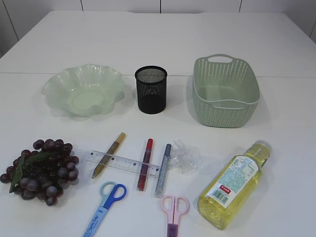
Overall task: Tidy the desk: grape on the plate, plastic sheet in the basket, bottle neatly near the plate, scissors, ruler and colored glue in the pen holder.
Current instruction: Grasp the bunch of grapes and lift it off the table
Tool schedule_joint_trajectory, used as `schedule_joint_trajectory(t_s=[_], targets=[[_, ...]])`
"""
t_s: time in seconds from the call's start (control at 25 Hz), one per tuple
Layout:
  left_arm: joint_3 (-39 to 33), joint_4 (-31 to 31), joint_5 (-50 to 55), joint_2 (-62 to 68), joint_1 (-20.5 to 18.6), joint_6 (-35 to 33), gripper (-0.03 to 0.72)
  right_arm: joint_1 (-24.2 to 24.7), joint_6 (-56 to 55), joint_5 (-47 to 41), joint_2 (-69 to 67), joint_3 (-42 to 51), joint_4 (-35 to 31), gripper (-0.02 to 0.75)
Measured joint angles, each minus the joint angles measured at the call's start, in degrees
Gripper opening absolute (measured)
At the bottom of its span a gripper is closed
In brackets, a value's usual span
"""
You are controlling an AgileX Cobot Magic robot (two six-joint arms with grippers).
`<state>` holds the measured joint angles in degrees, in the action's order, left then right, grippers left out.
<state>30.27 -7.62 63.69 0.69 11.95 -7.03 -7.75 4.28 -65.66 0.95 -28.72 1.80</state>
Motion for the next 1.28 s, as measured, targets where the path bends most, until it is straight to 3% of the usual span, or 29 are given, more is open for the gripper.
schedule_joint_trajectory(t_s=[0.4, 0.84, 1.08, 1.28], targets=[[3.46, -1.81, -1.67, 2.89, 0.0, 0.04, 0.477, 0.0, 0.0, 0.0, 0.0, 0.0, 0.0, 0.489], [18.38, -7.34, 2.59, 27.69, 0.0, 2.89, 0.477, 0.0, 0.0, 0.0, 0.0, 0.0, 0.0, 0.489], [21.94, -7.97, 2.97, 38.0, 0.0, 5.07, 0.477, 0.0, -4.28, -2.94, -0.6, -1.96, -0.78, 0.489], [22.21, -7.97, 3.31, 44.71, 0.0, 7.95, 0.477, 0.0, -9.67, -6.44, -9.95, -6.61, -0.83, 0.489]])
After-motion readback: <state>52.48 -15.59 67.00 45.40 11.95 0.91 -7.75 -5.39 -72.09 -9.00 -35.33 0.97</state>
